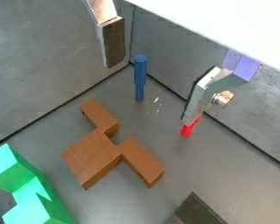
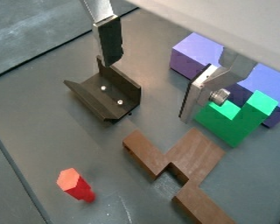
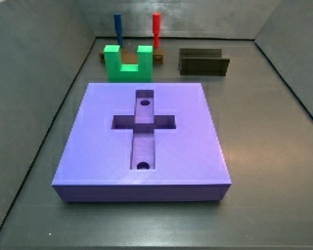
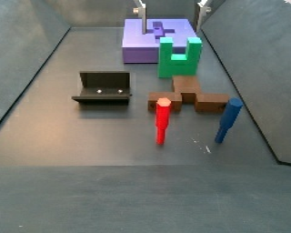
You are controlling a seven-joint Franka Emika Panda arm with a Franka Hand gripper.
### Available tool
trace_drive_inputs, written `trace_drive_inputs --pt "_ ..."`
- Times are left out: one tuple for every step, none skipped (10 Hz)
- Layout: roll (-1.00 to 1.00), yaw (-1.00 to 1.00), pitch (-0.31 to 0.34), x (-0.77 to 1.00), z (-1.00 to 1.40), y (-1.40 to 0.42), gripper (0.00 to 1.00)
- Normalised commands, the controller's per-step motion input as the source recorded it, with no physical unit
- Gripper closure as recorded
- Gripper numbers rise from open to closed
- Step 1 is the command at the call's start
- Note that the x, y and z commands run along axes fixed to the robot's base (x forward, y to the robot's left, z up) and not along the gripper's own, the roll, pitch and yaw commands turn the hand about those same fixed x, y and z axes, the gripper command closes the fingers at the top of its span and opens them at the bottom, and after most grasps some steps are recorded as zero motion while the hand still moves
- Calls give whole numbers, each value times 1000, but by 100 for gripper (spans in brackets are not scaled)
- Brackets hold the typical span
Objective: Pick up the green object. Move up. Move to above the board. Insert the green object.
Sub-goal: Pick up the green object.
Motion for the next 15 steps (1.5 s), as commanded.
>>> trace_drive_inputs --pt "0 0 0 0 -26 0 0" --pt "0 0 0 0 71 0 0" --pt "0 0 0 3 -66 -66 0" --pt "19 0 19 60 -100 -269 0" --pt "0 0 -21 0 -191 -669 0" --pt "0 0 -7 100 -129 -837 0" --pt "-26 0 -41 114 -123 -866 0" --pt "-36 0 -66 46 -157 -769 0" --pt "-46 0 -73 89 -191 -751 0" --pt "-63 0 -103 43 -266 -709 0" --pt "-104 0 -134 0 -371 -554 0" --pt "-151 0 -160 0 -514 -263 0" --pt "-169 0 -176 -66 -569 -177 0" --pt "-73 0 -124 -31 -263 -426 0" --pt "-7 0 -79 0 -217 -377 0"
